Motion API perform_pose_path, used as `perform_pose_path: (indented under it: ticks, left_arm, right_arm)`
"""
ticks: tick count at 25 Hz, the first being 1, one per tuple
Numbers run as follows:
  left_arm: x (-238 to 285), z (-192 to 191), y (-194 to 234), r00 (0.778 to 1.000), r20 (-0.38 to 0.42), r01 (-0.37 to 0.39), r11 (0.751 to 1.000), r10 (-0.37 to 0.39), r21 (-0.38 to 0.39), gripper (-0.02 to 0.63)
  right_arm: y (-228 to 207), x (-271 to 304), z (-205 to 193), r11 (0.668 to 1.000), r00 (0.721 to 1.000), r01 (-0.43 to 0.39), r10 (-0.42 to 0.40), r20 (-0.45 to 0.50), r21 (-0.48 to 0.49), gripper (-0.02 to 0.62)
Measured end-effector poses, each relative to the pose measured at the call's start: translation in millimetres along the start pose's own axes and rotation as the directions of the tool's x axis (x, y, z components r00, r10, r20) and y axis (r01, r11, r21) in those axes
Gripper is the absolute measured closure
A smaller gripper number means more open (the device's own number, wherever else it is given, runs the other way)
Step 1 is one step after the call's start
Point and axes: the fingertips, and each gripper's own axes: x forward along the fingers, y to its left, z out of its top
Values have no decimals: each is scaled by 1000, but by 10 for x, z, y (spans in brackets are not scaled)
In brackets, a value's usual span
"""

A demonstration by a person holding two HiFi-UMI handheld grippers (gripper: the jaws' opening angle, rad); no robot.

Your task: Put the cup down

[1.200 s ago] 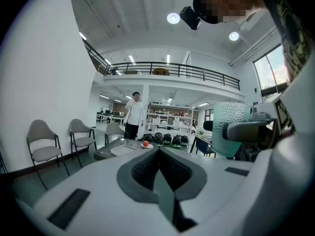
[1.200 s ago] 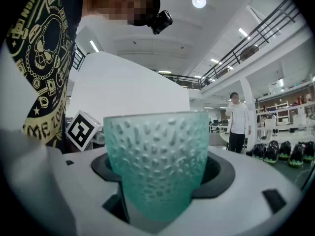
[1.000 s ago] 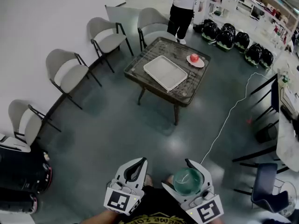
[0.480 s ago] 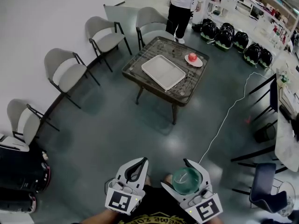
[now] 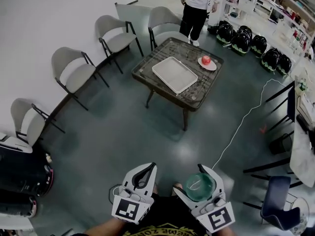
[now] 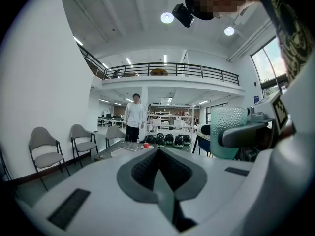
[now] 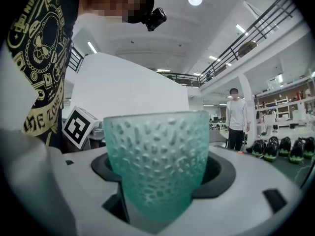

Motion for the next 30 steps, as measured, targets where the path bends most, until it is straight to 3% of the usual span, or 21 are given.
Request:
perform_pose_path:
  ticks: [11,18,30]
  left_arm:
    - [310,-64,-103,995,9,-103,994,103,37,600]
    - [431,-141,-106,988,-19,-156,988,156,22,600]
    - [823,-155,300,991,-6,-136,991,136,5,600]
  right_arm:
    - [-431,104,-153,998,1000,19,-19,2,-61,215]
    - [-650,171,-144,997,1000,21,-20,17,-68,215]
    - [-917,633,-236,997,999,48,-48,6,-62,215]
